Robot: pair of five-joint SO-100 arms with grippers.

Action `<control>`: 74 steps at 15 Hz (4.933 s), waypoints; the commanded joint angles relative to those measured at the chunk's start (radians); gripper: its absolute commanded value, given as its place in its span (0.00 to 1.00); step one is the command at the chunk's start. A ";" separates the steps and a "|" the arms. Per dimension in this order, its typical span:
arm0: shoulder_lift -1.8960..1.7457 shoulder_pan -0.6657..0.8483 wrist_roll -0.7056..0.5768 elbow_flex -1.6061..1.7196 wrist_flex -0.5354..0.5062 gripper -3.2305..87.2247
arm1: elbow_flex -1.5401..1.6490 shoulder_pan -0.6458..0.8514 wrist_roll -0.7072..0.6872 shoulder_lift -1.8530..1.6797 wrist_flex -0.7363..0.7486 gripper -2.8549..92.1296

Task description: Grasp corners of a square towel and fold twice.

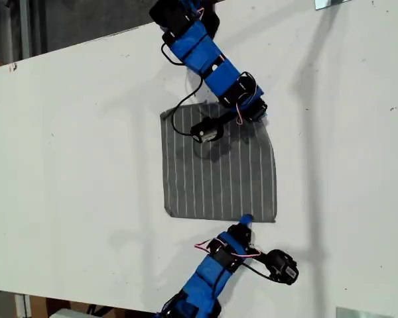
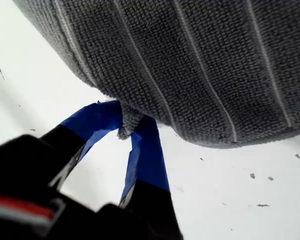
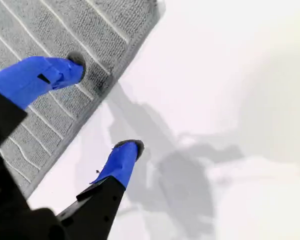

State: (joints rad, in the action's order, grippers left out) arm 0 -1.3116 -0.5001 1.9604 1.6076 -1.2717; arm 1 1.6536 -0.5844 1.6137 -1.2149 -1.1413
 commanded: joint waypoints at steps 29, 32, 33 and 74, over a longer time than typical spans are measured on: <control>0.204 0.012 -0.190 -0.808 -0.390 0.03 | -0.626 0.025 -0.121 0.017 -0.552 0.03; 0.052 0.135 -0.399 -0.788 -0.390 0.03 | -0.606 0.130 -0.175 -0.067 -0.614 0.03; 0.005 0.187 -0.439 -0.764 -0.399 0.03 | -0.595 0.179 -0.204 -0.097 -0.627 0.03; -0.072 0.687 -0.815 -0.245 -0.374 0.31 | 0.137 0.620 -0.290 -0.434 -0.379 0.23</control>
State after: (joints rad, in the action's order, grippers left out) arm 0 -1.3867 0.2071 1.1566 1.4496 -1.6199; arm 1 1.8270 0.0368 1.3223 -1.6214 -1.5248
